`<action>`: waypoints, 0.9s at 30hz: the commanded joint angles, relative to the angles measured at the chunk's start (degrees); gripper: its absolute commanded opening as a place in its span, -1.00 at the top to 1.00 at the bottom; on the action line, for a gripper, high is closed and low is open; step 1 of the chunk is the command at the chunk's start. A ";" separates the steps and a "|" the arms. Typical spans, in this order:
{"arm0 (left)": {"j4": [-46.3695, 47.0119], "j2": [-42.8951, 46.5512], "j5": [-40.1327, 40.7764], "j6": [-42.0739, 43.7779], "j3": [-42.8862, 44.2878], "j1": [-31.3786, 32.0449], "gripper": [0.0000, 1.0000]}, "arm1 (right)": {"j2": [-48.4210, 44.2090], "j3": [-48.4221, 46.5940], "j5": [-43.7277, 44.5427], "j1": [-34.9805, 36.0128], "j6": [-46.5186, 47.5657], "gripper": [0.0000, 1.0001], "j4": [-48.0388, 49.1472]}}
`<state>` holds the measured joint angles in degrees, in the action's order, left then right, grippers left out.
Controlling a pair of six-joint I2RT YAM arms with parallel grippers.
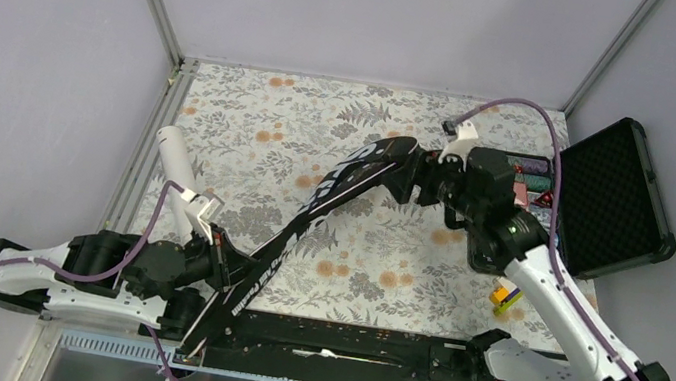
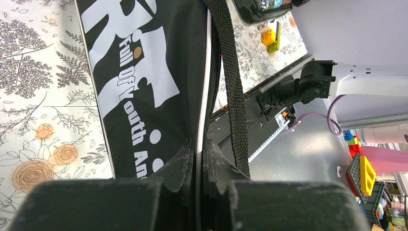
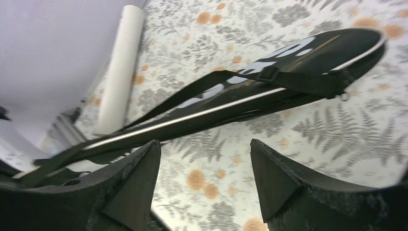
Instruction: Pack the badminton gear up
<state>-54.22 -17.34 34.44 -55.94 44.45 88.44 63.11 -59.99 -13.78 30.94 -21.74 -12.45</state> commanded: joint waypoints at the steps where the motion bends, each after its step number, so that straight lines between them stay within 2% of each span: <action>1: 6.08 1.08 0.47 -1.19 0.37 0.24 1.00 | -4.03 7.37 5.09 -0.90 14.98 -0.47 6.60; 6: 5.08 0.40 0.38 -1.34 1.14 0.24 1.00 | -7.19 17.22 12.61 -2.64 21.41 -0.35 16.03; 10: 4.02 0.01 0.37 -1.62 1.89 0.23 1.00 | -7.63 23.57 10.13 -3.87 29.74 -0.30 24.89; 13: 3.75 0.15 0.37 -1.63 2.22 0.24 1.00 | -7.25 28.69 9.38 -4.13 35.05 -0.18 33.83; 20: 3.82 0.16 0.52 -1.72 2.36 0.24 1.00 | -1.36 32.35 9.84 -4.22 43.13 -0.15 44.41; 27: 3.83 -1.11 -0.04 -0.95 3.13 0.24 1.00 | 5.66 28.29 11.87 -4.24 46.93 -0.17 45.93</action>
<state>-55.90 -17.52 34.20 -56.82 44.40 88.47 66.43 -28.32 -3.55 26.98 21.04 27.53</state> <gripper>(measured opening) 0.066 0.583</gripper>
